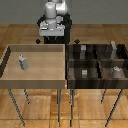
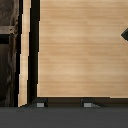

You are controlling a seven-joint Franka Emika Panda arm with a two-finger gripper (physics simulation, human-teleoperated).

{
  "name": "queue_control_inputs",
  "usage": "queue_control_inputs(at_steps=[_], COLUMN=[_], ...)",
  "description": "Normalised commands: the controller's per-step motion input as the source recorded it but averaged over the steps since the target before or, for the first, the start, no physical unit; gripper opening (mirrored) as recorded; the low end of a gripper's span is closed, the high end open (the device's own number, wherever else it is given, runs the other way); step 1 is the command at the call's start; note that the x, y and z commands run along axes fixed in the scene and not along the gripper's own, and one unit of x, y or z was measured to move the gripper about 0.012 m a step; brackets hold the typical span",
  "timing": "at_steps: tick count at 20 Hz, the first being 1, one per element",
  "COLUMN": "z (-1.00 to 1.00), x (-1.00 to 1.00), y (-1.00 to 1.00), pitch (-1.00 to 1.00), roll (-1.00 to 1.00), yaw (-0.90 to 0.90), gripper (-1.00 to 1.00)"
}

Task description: Place the milk carton into the appropriate compartment.

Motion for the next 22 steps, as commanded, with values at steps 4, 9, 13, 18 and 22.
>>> queue_control_inputs(at_steps=[4,9,13,18,22], z=[0.00,0.00,0.00,0.00,0.00], x=[0.00,0.00,0.00,0.00,0.12], y=[0.00,-0.40,-1.00,-1.00,-1.00], pitch=[0.00,0.00,0.00,0.00,0.00], roll=[0.00,0.00,0.00,0.00,0.00], yaw=[0.00,0.00,0.00,0.00,0.00], gripper=[1.00,1.00,1.00,1.00,1.00])
